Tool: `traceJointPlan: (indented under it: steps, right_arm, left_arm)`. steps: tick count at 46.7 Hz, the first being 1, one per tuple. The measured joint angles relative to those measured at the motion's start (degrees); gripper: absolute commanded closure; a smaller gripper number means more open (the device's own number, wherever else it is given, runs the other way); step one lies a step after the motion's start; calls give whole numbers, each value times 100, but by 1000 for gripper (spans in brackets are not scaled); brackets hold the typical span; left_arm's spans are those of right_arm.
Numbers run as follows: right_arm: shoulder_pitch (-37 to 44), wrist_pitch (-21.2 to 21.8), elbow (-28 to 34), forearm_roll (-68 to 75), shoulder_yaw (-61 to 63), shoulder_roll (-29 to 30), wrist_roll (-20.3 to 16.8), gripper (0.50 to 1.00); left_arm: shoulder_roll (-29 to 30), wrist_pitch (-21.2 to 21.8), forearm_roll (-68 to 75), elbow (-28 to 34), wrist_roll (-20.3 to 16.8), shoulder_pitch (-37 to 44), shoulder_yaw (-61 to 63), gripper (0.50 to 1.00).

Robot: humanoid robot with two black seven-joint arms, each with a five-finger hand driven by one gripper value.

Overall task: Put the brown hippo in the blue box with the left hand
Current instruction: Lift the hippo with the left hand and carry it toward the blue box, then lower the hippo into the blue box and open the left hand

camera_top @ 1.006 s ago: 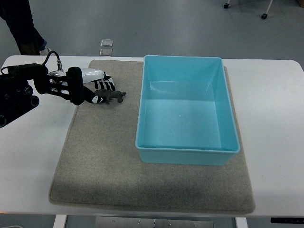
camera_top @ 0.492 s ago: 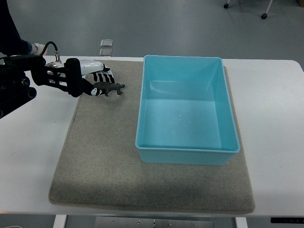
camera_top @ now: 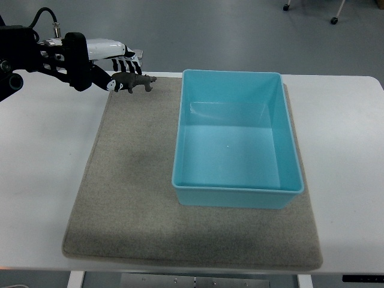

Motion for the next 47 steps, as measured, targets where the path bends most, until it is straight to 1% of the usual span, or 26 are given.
traceJointPlan:
  steps: [12,23,30,37,39,40,42,44,45,47]
  right_arm:
    - [0,0,0,0,-1,0,1,564]
    - [-2,0,0,-1,-1,0,6,564]
    - [-2,0,0,-1,0,0,3,564]
    - [1,0,0,-1,0,0,3,564]
    - [-1,0,0,-1,-1,0,3,564]
    - [-2,0,0,-1,0,0,3,564]
    - [-2,0,0,-1,0,0,3,564]
    - [0,0,0,-1,0,0,3,564]
    - [-1,0,0,-1,0,0,3,564]
    - [-1,0,0,-1,-1,0,3,564]
  left_arm:
    - [-125,-323,12,-412,26,-624,17,1000]
    - [-1261,-347,59,-269,78,-588,99,1000]
    - [-1662,-346,62,-132,391,-566,159,1000]
    - [-1885,-268,54,-53,440,-490,355,1000]
    - [-1927,-244,21,-57,440,-477,359,913]
    - [-1950,-230,14,-59,440,-470,359,858]
    - [-2008,-212,2,-61,440,-438,361,727]
    - [-2041,-184,-4,-64,437,-391,361,624]
    - [-2048,-158,-7,-63,436,-373,361,577]
    - [-2061,-91,-16,-67,435,-342,361,512]
